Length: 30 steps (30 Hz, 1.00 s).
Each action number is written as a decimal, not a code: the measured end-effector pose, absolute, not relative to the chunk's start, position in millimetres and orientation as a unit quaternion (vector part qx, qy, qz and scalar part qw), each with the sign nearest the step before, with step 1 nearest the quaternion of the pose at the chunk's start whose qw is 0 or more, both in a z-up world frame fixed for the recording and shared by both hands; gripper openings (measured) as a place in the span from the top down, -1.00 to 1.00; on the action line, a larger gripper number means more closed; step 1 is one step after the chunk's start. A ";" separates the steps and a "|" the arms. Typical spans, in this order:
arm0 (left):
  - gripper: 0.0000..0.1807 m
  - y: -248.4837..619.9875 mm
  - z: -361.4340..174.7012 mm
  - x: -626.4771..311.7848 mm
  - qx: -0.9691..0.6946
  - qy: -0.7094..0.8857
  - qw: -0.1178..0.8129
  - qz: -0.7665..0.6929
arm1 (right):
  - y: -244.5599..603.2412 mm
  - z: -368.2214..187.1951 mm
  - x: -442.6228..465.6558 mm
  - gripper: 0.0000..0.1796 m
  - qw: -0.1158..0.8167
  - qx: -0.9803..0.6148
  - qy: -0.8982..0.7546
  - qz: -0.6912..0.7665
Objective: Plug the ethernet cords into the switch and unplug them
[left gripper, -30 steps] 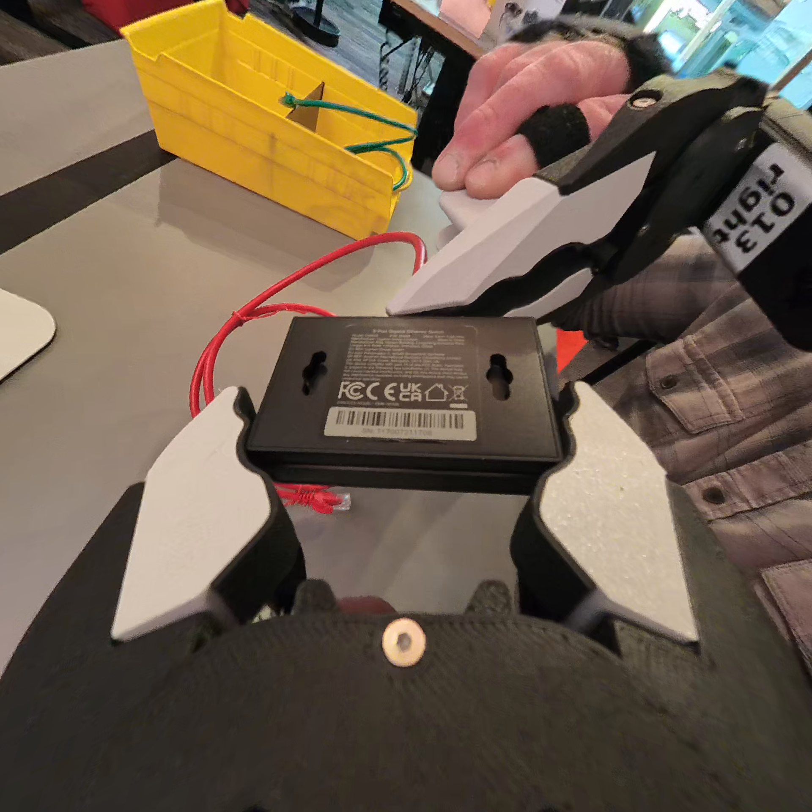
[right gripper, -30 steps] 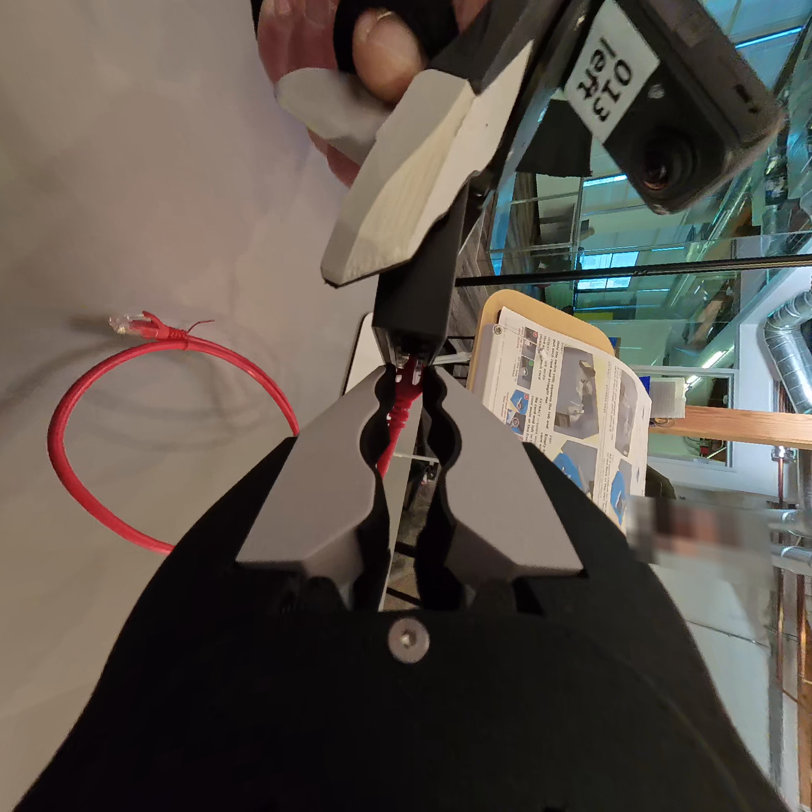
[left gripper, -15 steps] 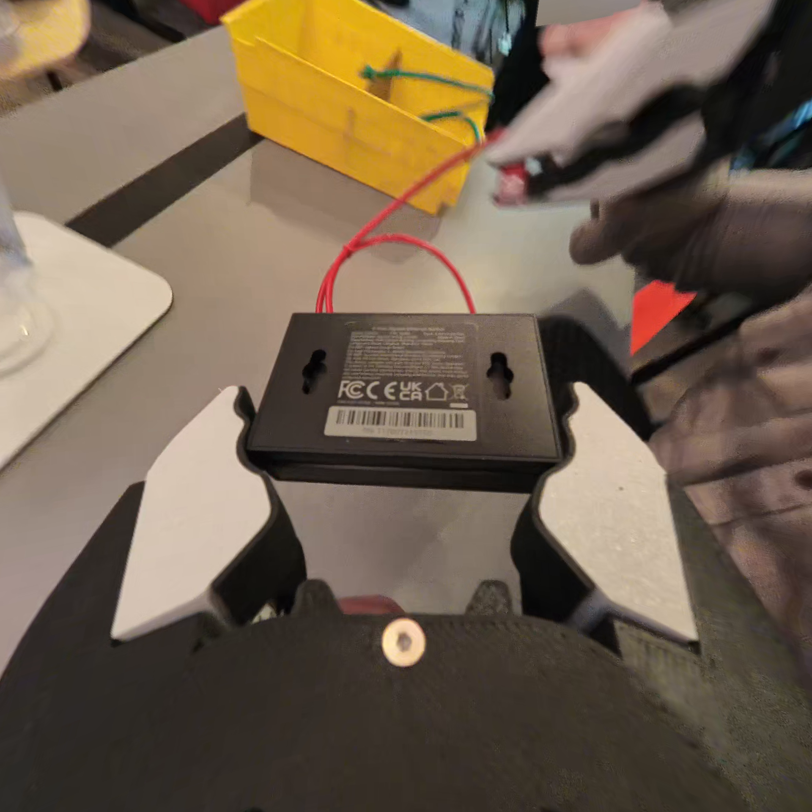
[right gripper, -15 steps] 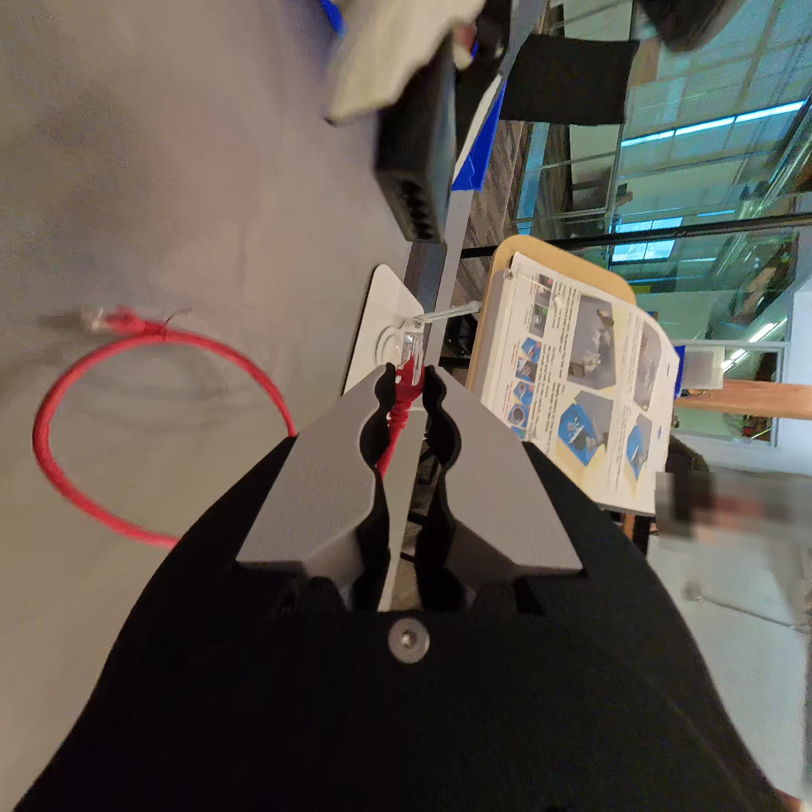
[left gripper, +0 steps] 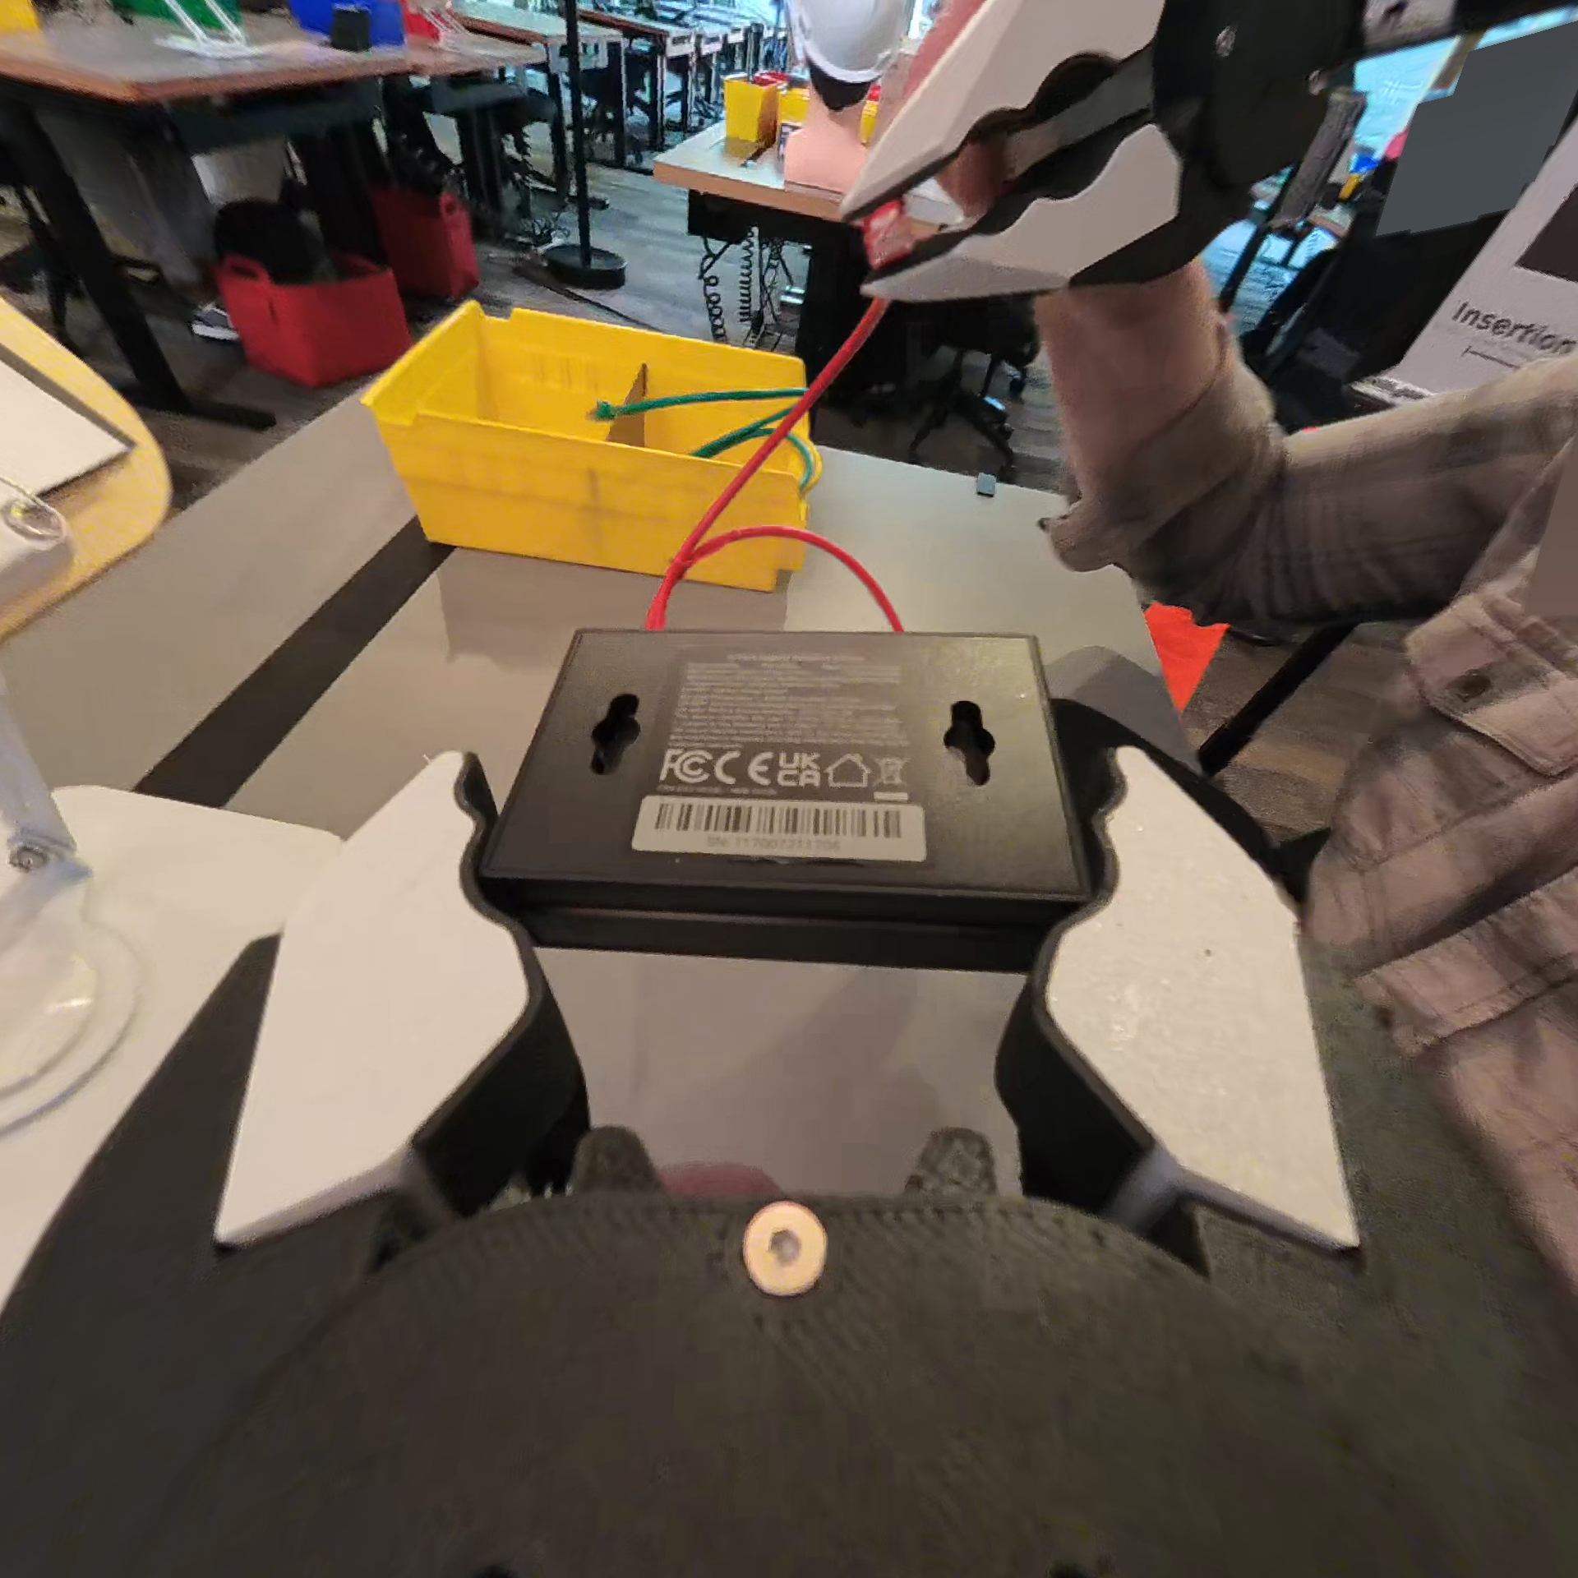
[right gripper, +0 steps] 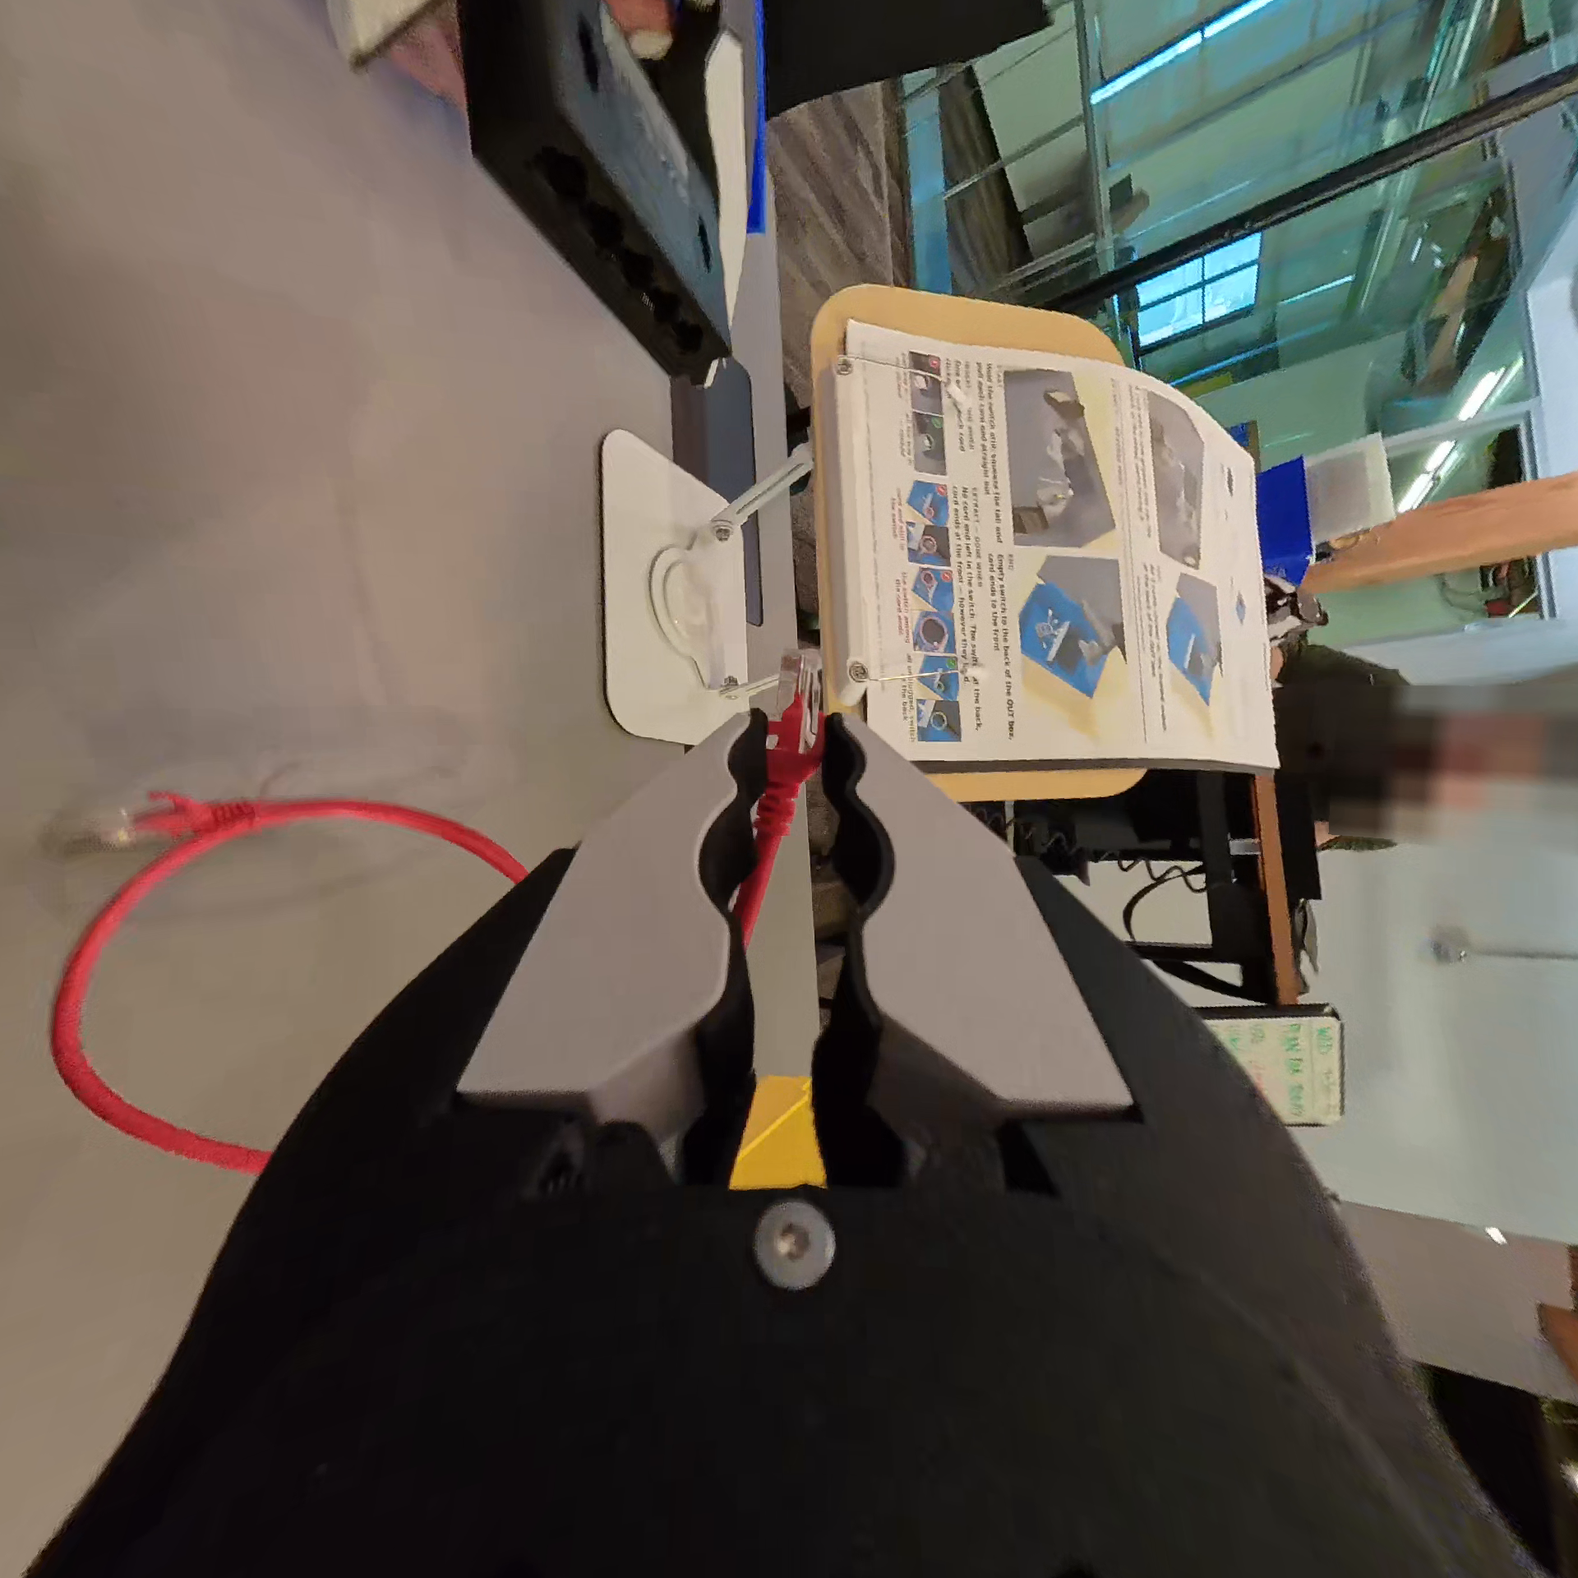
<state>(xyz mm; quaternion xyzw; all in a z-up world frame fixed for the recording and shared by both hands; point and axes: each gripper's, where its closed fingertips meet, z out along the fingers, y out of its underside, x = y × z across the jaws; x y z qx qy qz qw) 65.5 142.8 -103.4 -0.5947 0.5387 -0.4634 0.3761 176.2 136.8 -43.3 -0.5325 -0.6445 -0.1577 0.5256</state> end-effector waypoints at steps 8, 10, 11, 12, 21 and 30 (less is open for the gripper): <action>-0.41 171.9 -119.7 78.4 -0.565 0.584 0.386 -0.437 | 151.6 -47.5 188.9 0.88 0.515 -0.590 -0.612 -0.113; -0.41 176.7 -122.2 75.7 -0.558 0.584 0.394 -0.439 | 156.2 -72.1 189.2 0.87 0.487 -0.615 -0.612 -0.097; -0.40 175.1 -122.0 74.7 -0.549 0.582 0.393 -0.454 | 158.1 -87.2 189.5 0.88 0.468 -0.632 -0.612 -0.086; -0.40 173.6 -124.3 72.9 -0.539 0.584 0.394 -0.461 | 160.9 -101.2 190.0 0.87 0.454 -0.644 -0.610 -0.084; -0.41 180.5 -129.9 58.6 -0.517 0.593 0.400 -0.471 | 151.3 -216.0 174.9 0.86 0.332 -0.715 -0.615 -0.018; -0.41 183.9 -82.4 73.3 -0.488 0.631 0.428 -0.426 | 135.6 -215.5 181.4 0.31 0.274 -0.758 -0.586 0.080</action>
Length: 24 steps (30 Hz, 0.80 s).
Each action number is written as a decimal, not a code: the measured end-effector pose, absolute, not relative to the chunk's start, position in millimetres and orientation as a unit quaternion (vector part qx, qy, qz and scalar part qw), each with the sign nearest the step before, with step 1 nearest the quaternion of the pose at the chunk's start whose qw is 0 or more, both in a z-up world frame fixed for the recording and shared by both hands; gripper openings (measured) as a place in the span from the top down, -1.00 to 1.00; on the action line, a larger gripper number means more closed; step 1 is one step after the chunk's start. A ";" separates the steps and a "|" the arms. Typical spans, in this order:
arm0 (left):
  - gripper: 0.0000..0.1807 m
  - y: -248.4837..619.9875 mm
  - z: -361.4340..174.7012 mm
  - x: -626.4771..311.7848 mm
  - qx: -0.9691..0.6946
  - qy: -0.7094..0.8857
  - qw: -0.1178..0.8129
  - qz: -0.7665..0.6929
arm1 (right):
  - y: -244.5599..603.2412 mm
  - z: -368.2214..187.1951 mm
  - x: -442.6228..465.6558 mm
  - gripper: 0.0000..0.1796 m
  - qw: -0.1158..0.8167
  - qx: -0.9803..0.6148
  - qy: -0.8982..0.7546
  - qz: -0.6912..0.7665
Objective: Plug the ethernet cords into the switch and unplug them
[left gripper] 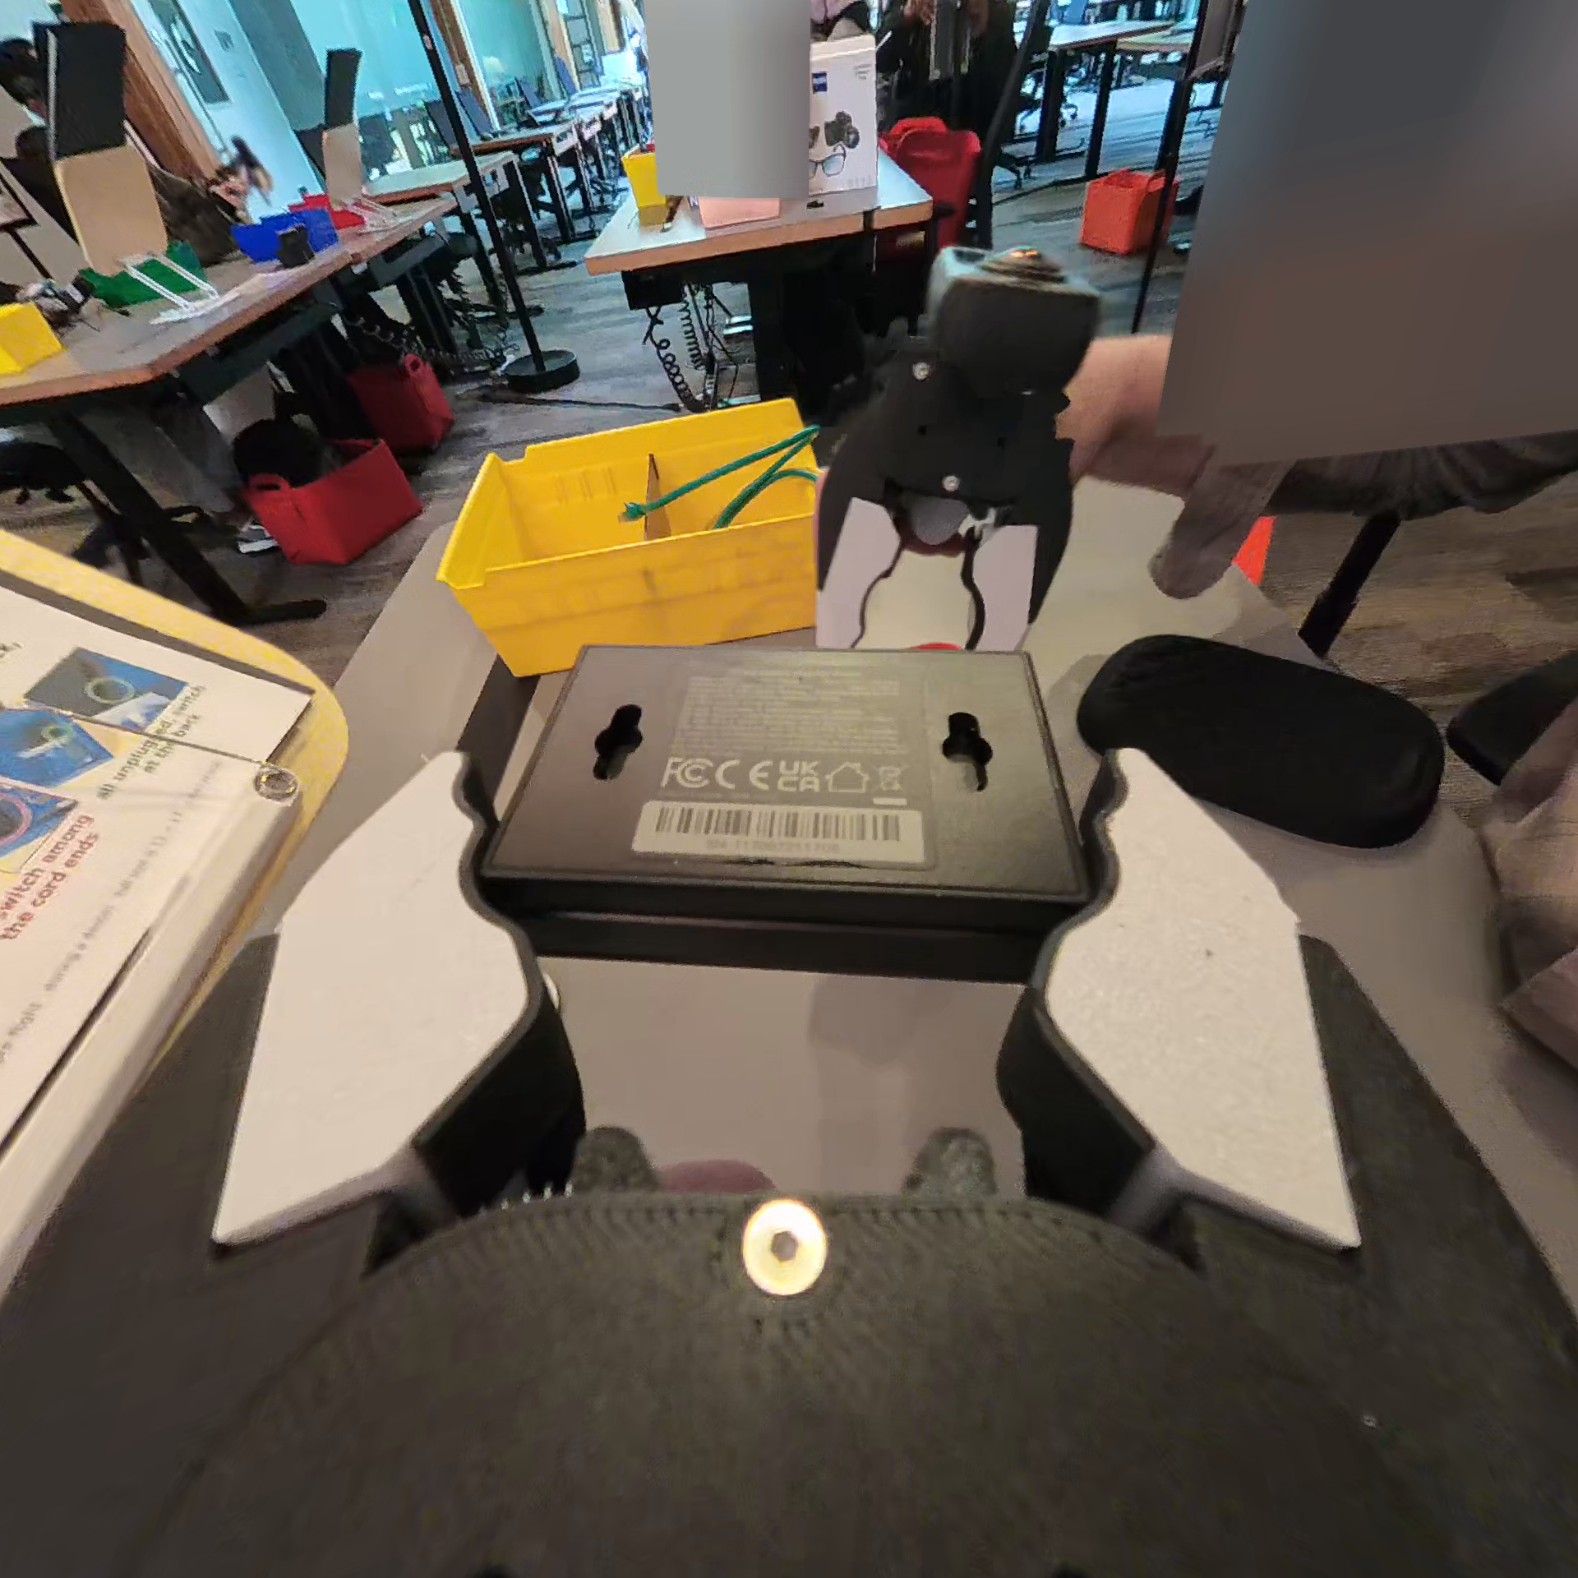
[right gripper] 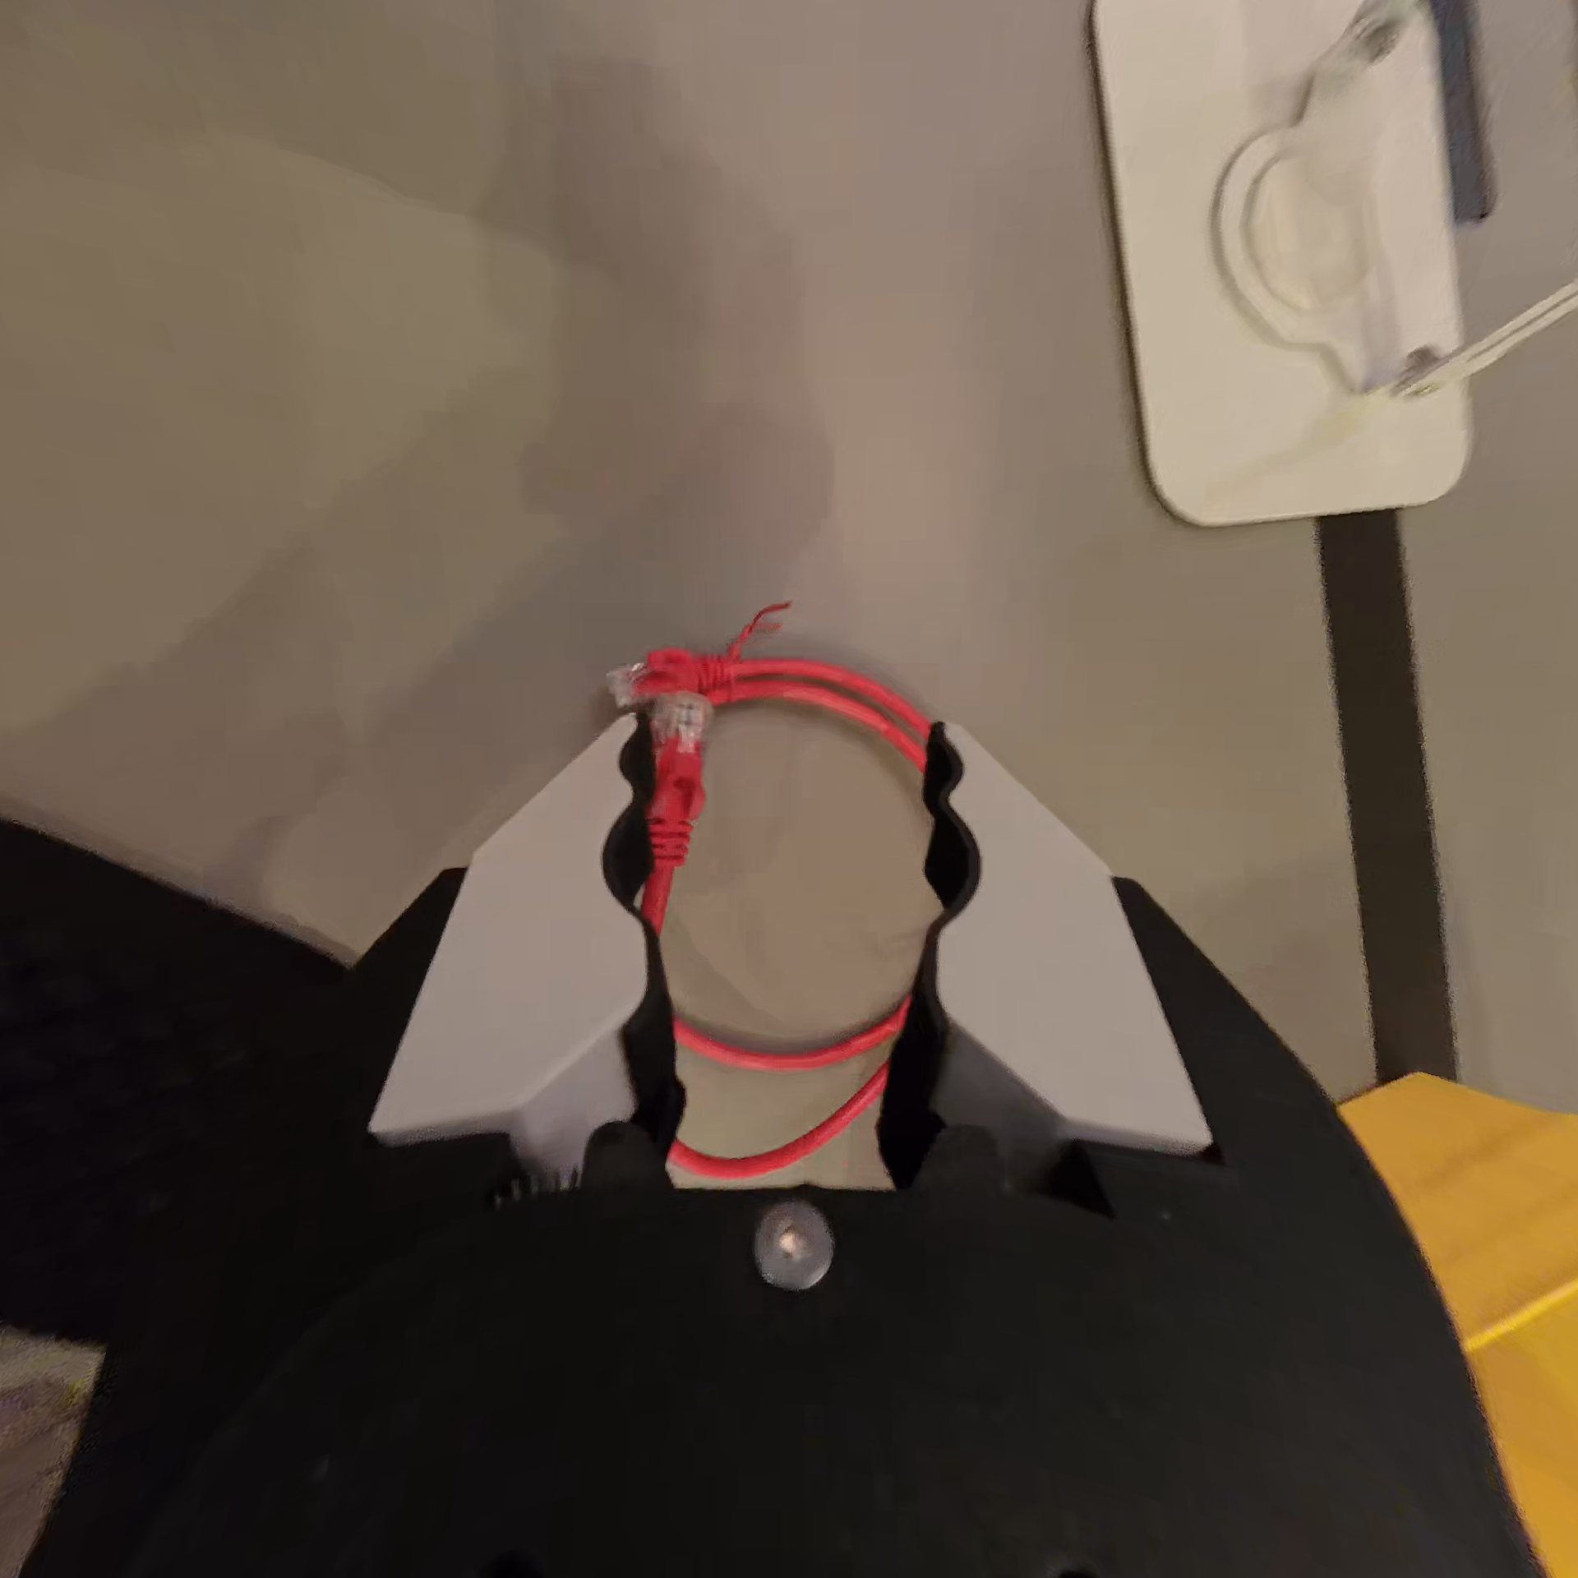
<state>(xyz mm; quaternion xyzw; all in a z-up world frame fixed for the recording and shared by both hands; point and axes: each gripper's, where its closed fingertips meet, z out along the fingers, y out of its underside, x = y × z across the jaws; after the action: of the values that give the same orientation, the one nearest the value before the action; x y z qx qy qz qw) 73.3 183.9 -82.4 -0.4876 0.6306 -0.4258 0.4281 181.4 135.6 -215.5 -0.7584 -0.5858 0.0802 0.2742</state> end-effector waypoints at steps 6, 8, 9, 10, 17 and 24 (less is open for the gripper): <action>-0.41 171.8 -92.8 71.2 -0.469 0.641 0.427 -0.432 | 124.7 -234.2 195.9 -0.27 0.181 -0.786 -0.572 0.150; -0.41 175.0 -97.8 70.2 -0.473 0.642 0.425 -0.428 | 122.2 -212.7 178.0 -0.14 0.200 -0.781 -0.540 0.243; -0.41 176.1 -99.5 69.6 -0.473 0.641 0.424 -0.431 | 130.2 -209.3 181.6 -0.10 0.208 -0.786 -0.535 0.229; -0.41 177.5 -100.4 69.1 -0.474 0.639 0.423 -0.434 | 134.4 -208.0 186.1 -0.08 0.205 -0.788 -0.537 0.222; -0.41 184.8 -106.8 65.9 -0.480 0.635 0.422 -0.434 | 190.6 -283.2 247.3 0.49 0.114 -0.823 -0.556 0.012; -0.41 183.7 -104.2 63.6 -0.473 0.637 0.427 -0.434 | 201.2 -306.8 248.0 0.93 0.088 -0.821 -0.564 -0.015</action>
<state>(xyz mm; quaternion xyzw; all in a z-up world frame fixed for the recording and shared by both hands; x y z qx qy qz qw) 63.6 183.7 -104.2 -0.4729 0.6373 -0.4337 0.4267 248.0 201.2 -306.8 -0.8207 -0.5643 -0.0155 0.0881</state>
